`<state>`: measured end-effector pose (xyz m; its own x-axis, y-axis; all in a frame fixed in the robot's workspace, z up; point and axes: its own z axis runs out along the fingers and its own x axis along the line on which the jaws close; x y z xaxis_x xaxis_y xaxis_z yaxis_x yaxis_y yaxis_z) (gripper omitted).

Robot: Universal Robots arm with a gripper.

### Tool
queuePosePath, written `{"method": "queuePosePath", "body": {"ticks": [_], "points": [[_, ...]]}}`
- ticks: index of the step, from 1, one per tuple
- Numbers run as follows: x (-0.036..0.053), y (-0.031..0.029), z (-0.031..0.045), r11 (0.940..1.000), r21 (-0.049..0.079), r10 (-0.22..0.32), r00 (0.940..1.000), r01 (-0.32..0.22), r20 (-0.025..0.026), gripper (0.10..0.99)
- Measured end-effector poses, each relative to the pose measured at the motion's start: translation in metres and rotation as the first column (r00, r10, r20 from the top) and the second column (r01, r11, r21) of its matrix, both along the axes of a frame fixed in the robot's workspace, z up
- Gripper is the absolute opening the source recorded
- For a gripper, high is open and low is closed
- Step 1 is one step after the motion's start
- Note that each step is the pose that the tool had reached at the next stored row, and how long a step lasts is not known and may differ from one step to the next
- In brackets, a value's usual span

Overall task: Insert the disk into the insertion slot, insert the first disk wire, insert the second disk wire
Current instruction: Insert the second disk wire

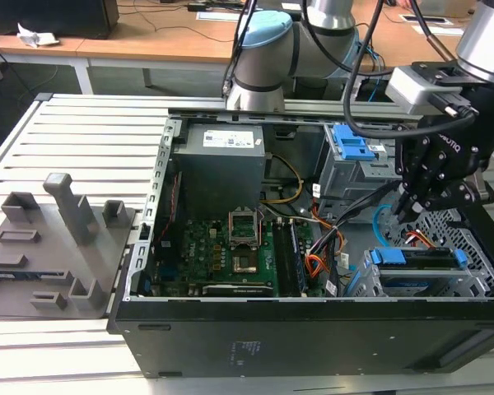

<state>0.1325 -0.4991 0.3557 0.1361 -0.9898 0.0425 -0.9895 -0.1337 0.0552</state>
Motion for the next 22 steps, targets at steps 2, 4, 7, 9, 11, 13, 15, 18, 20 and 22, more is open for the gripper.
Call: {"method": "queuePosePath", "body": {"ticks": [2, 4, 7, 9, 11, 13, 15, 18, 20, 22], "points": [[0.0, 0.0, -0.0009, 0.9994, 0.0, -0.036, 0.9994, 0.036, 0.0, 0.161], [0.0, 0.0, -0.0021, 0.9964, 0.0, -0.085, 0.9964, 0.085, 0.0, 0.161], [0.0002, -0.0007, -0.0035, 0.9902, 0.005, -0.14, 0.9902, 0.14, -0.0007, 0.161], [0.0005, -0.0031, -0.0038, 0.9892, 0.006, -0.147, 0.9892, 0.147, -0.0008, 0.161], [0.0015, -0.007, -0.0039, 0.9888, 0.006, -0.149, 0.9888, 0.149, -0.0009, 0.161], [0.0028, -0.0147, -0.0041, 0.9886, 0.006, -0.151, 0.9886, 0.151, -0.0011, 0.161], [0.0034, -0.02, -0.0043, 0.9884, 0.006, -0.152, 0.9884, 0.152, -0.0013, 0.161], [0.0037, -0.0243, -0.0043, 0.9882, 0.006, -0.153, 0.9883, 0.153, -0.0012, 0.161], [0.0038, -0.027, -0.0044, 0.9881, 0.006, -0.154, 0.9881, 0.154, -0.0012, 0.161], [0.0039, -0.029, -0.0044, 0.988, 0.006, -0.154, 0.988, 0.154, -0.0012, 0.161]]}}
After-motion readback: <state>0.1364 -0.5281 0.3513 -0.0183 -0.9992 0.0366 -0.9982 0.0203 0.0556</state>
